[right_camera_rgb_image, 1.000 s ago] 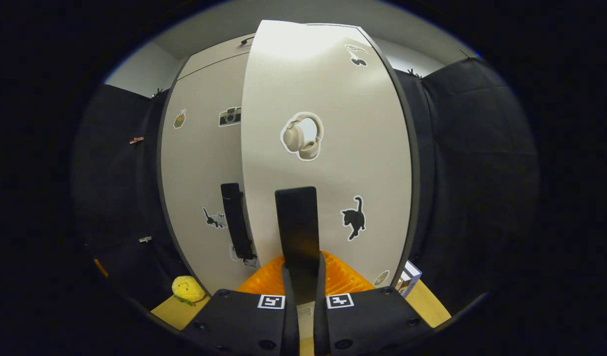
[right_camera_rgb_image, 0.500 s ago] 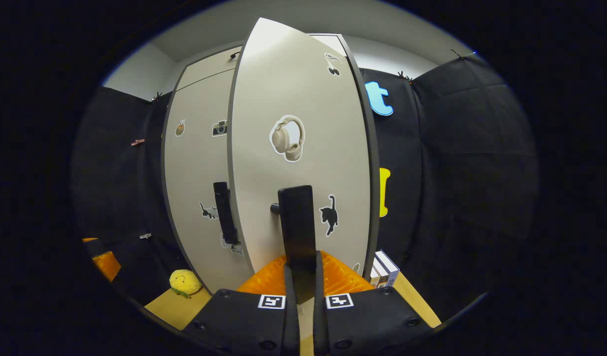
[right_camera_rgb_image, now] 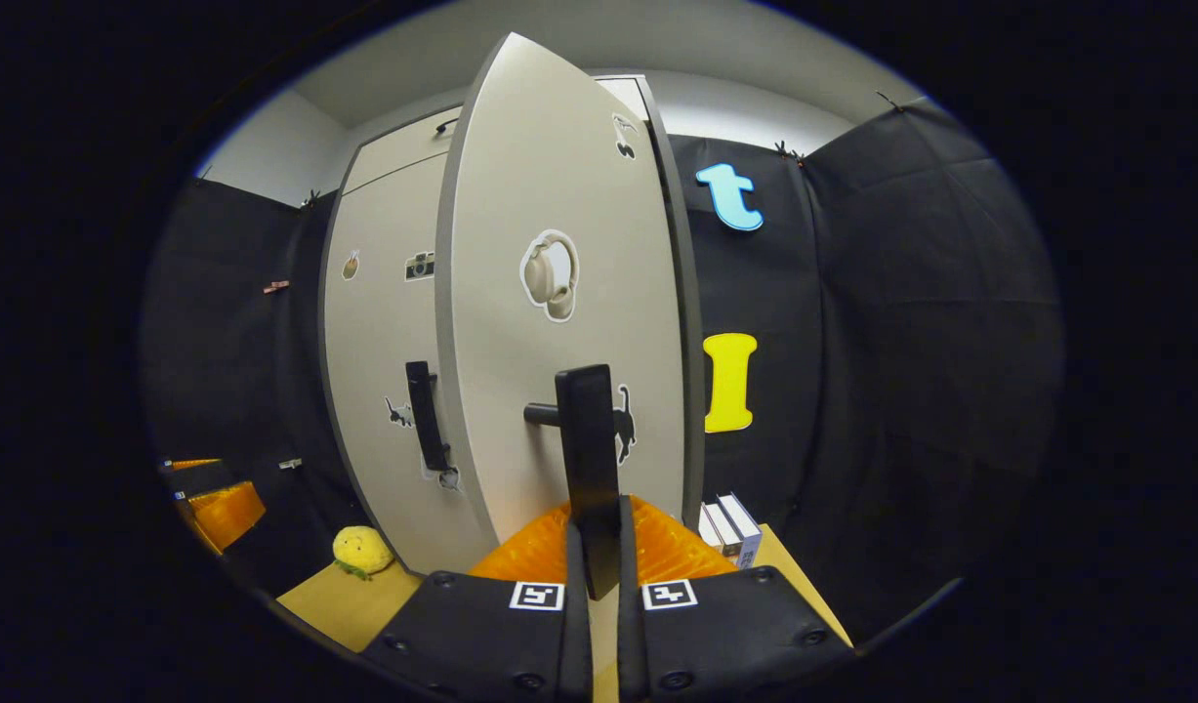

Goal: Open the right door of the double-door shoe cabinet with the right hand, and open the left door with the left hand.

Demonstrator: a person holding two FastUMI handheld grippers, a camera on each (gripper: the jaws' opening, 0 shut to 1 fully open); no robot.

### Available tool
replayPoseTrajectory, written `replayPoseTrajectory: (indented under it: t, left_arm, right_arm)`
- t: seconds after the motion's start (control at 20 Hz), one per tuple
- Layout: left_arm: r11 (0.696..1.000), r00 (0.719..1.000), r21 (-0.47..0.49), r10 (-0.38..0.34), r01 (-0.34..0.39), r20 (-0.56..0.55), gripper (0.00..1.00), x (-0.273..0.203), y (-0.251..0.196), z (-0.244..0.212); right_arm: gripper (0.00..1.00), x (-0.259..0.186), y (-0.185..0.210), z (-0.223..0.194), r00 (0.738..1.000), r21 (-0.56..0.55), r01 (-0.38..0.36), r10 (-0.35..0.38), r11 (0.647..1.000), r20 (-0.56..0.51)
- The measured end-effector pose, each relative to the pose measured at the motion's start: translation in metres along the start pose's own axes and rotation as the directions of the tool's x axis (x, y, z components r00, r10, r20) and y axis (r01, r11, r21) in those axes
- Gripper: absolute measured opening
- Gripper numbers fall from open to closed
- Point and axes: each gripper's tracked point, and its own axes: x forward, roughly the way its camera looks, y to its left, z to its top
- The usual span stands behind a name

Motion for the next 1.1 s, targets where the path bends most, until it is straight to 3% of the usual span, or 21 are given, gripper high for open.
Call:
replayPoseTrajectory:
  t: [0.4,0.65,0.75,1.1]
  left_arm:
    - [0.999,0.999,0.002,-0.045,0.045,0.001,0.95,0.014,-0.033,0.002]
    - [0.998,0.998,-0.001,-0.069,0.069,0.003,0.94,0.019,-0.051,0.005]
    - [0.997,0.997,0.005,-0.075,0.075,0.005,0.94,0.021,-0.056,0.006]
    - [0.995,0.995,0.01,-0.095,0.094,0.009,0.94,0.024,-0.069,0.01]
  right_arm:
    - [0.13,-0.004,-0.02,0.006,1.0,-0.016,-0.011,0.011,1.0,0.01]
    - [0.13,-0.006,-0.04,0.008,0.999,-0.039,0.038,-0.038,0.999,0.003]
    - [0.08,-0.006,-0.047,0.008,0.998,-0.04,0.056,-0.056,0.998,0.003]
    - [0.08,-0.004,-0.048,0.011,0.998,-0.024,0.056,-0.056,0.998,0.012]
